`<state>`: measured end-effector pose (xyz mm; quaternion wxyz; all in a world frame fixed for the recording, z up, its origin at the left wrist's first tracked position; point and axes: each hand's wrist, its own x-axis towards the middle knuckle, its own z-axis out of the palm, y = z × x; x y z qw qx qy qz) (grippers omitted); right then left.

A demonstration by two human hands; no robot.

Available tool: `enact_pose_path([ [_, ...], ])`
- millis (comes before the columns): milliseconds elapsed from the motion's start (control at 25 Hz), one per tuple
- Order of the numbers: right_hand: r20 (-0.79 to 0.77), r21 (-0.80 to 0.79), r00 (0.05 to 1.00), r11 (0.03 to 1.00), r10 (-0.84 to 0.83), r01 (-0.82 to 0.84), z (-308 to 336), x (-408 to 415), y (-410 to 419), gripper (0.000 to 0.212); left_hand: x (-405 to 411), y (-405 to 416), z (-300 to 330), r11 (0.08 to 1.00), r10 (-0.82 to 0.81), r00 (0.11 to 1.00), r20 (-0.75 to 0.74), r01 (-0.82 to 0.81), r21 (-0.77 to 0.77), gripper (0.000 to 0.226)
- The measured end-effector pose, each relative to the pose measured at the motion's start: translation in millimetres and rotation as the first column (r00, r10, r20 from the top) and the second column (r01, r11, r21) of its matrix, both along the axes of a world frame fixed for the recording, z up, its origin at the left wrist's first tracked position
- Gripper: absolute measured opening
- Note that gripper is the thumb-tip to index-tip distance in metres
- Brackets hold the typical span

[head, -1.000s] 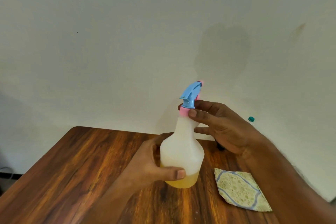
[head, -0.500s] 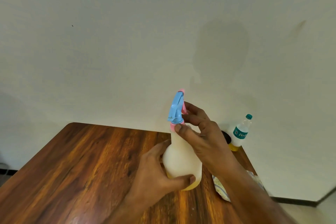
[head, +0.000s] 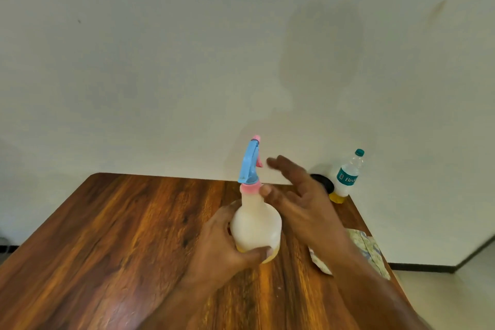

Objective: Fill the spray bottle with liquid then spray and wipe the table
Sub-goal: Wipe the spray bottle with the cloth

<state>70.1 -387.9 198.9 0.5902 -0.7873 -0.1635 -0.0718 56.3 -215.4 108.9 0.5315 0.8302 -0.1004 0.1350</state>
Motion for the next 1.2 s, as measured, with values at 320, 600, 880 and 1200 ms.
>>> enact_pose_path([
  [320,-0.245,-0.609,0.878,0.77,-0.412,0.191,-202,50,-164,0.049,4,10,-57,0.988,0.141,0.982,-0.127,-0.13,0.089,0.099],
  [600,-0.418,-0.851,0.779,0.501,-0.467,-0.157,-326,111,-224,0.1,0,-6,-60,0.972,0.22,0.959,-0.179,-0.199,0.128,0.083],
  [880,-0.139,-0.913,0.894,0.404,-0.426,0.05,-342,142,-235,0.042,-8,-11,-63,0.935,0.34,0.918,-0.203,-0.308,0.174,0.098],
  [1200,-0.287,-0.21,0.864,0.907,-0.413,0.364,-194,95,-190,0.026,0,-25,-58,0.943,0.333,0.913,-0.236,-0.327,0.063,0.088],
])
